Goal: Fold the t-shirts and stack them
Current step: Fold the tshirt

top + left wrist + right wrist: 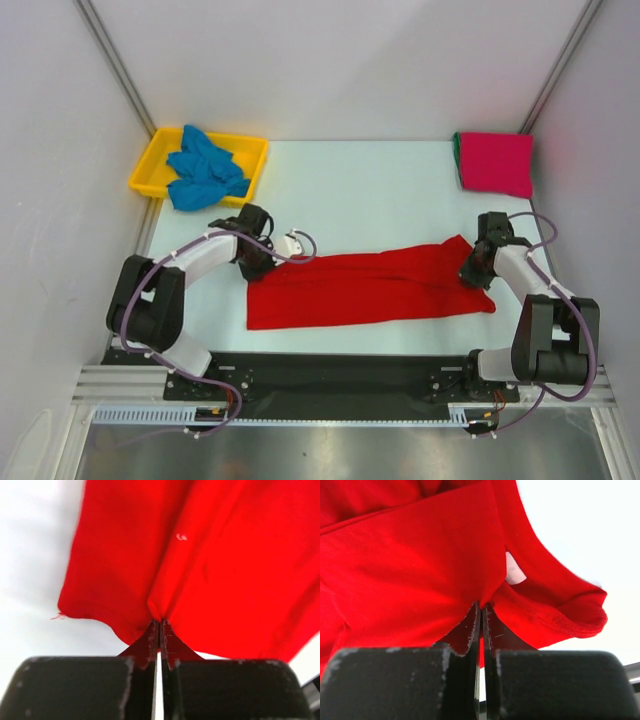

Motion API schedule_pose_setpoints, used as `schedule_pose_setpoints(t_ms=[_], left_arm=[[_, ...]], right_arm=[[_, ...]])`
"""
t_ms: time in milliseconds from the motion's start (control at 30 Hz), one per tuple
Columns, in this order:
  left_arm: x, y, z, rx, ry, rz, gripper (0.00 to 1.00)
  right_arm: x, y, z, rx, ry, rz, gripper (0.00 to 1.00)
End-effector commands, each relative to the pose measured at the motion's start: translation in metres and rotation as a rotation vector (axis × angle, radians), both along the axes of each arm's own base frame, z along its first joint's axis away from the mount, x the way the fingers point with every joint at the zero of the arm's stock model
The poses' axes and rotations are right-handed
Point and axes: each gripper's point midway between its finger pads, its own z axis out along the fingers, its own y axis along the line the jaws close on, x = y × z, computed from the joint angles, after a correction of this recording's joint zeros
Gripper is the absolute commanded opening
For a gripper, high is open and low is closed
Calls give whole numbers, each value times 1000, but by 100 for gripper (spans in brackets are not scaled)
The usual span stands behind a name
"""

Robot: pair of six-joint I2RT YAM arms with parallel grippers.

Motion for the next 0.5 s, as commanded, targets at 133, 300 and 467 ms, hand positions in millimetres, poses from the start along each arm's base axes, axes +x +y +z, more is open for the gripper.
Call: schedule_pose_setpoints(t_ms=[133,300,467], left_arm=[[-18,-8,28,-59,47,-130,61],[8,-16,73,-207,6,-46,69],[71,0,64,-210,-91,273,54]], right_arm=[[13,-7,15,-29,-31,-15,39],[28,-25,63,-113,-121,-4,61],[82,-29,90,-124,-246,57,56]])
